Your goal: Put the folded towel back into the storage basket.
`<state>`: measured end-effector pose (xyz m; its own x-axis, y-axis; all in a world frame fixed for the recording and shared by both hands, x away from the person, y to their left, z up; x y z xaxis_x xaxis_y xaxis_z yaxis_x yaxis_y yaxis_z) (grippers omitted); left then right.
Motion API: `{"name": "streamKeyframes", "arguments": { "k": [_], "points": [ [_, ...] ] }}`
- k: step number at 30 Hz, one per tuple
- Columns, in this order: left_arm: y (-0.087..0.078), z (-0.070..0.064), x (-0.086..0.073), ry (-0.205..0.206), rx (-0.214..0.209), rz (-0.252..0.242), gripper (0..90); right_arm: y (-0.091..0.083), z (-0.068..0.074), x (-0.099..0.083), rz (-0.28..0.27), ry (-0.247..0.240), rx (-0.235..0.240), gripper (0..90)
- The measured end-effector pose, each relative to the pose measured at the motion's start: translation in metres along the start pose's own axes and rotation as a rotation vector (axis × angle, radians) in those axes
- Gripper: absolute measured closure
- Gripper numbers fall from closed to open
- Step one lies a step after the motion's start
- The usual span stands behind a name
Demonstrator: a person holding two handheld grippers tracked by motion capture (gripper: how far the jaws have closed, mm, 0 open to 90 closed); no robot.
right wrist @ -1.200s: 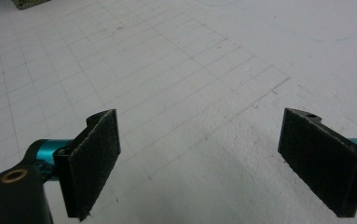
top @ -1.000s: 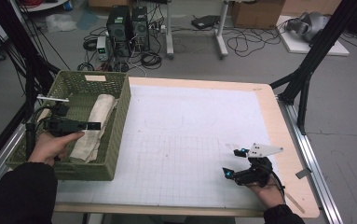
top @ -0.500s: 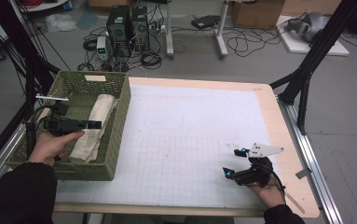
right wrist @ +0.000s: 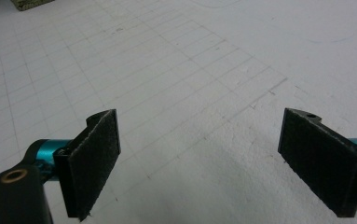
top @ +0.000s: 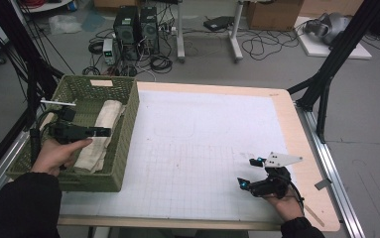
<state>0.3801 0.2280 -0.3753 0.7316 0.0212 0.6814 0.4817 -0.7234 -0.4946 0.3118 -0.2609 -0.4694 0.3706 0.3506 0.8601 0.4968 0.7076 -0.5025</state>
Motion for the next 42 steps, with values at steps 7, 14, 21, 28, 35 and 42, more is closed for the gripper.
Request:
{"name": "streamKeyframes", "arguments": {
  "k": [7,14,21,28,35,42],
  "points": [
    [0.004,-0.015,0.003,0.027,-0.027,-0.005,43.9,-0.001,0.0,0.0,-0.002,-0.006,-0.005,12.0],
    [0.013,-0.032,0.006,0.067,-0.065,0.0,43.8,-0.001,0.0,0.0,-0.002,-0.006,-0.004,12.0],
    [0.016,-0.045,0.006,0.091,-0.08,-0.003,43.3,-0.002,0.0,0.0,-0.003,-0.005,-0.003,12.0],
    [0.025,-0.068,0.002,0.136,-0.124,0.001,42.3,-0.001,0.0,0.0,-0.003,-0.008,-0.001,12.0],
    [0.035,-0.088,-0.001,0.168,-0.135,-0.008,41.6,-0.002,0.001,0.002,-0.011,-0.008,0.002,12.0],
    [0.046,-0.102,-0.011,0.192,-0.143,-0.007,39.9,-0.003,0.001,0.004,-0.021,-0.011,0.001,12.0]
  ]
}}
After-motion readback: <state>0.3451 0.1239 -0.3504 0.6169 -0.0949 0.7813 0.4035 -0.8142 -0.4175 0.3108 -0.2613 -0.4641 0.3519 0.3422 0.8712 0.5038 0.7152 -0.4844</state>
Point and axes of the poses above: each handheld gripper's, and its own axes: y roughly forward along the jaws, x roughly out of its top, z roughly to its left, the point moved 7 cm from there along y, roughly forward along the jaws, and after that the axes turned 3 degrees about -z, right-handed, at the moved point
